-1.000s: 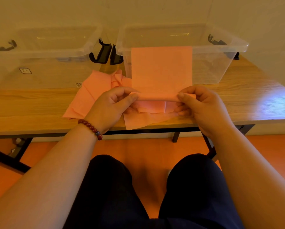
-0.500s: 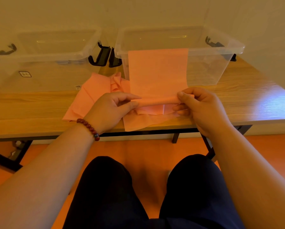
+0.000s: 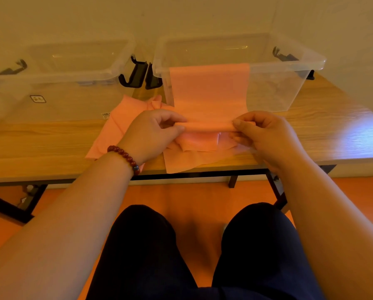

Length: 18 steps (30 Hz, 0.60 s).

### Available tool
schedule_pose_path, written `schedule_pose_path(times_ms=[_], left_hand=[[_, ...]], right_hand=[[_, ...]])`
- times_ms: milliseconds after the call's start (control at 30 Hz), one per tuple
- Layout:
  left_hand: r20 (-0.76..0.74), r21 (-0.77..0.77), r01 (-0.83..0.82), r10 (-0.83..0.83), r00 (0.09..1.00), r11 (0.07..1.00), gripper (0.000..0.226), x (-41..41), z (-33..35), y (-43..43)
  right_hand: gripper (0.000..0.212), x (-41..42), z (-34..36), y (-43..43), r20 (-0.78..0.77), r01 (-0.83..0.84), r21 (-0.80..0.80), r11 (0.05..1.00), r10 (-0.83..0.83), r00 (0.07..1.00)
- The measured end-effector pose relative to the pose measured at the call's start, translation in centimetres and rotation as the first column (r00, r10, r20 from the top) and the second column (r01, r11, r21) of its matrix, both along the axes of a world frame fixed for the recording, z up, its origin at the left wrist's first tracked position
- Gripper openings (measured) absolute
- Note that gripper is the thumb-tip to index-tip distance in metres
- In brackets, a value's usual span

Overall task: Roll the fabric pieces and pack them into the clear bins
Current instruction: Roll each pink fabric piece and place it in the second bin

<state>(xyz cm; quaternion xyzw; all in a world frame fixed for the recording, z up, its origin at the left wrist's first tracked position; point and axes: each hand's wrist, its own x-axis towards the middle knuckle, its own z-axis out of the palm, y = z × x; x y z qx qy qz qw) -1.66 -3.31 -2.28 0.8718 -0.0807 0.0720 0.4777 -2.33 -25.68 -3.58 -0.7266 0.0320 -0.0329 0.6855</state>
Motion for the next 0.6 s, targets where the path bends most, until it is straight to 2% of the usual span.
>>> schedule_pose_path(times_ms=[100, 200, 400, 533, 600], left_hand=[[0.0, -0.196, -0.021, 0.021, 1.0, 0.98, 0.013, 0.2, -0.7, -0.5], [-0.068, -0.355, -0.017, -0.008, 0.998, 0.935, 0.019, 0.3, -1.5, -0.5], [-0.064, -0.39, 0.014, -0.043, 0.997, 0.921, 0.022, 0.3, -1.9, -0.2], [-0.094, -0.455, 0.044, -0.097, 0.991, 0.889, 0.018, 0.5, -2.0, 0.2], [-0.091, -0.495, 0.03, -0.087, 0.992, 0.868, 0.016, 0.5, -2.1, 0.2]], right_hand=[[0.006, 0.4, -0.1, 0.0, 0.009, 0.017, 0.001, 1.0, -0.017, 1.0], [0.005, 0.5, -0.1, 0.1, 0.011, 0.03, -0.026, 0.999, -0.03, 0.999], [0.007, 0.8, -0.1, 0.1, 0.007, 0.024, -0.091, 0.996, -0.024, 1.0], [0.017, 0.6, -0.1, 0.0, 0.007, -0.007, -0.047, 0.999, 0.007, 1.0], [0.008, 0.4, -0.1, -0.3, 0.002, -0.075, -0.041, 0.996, 0.075, 0.997]])
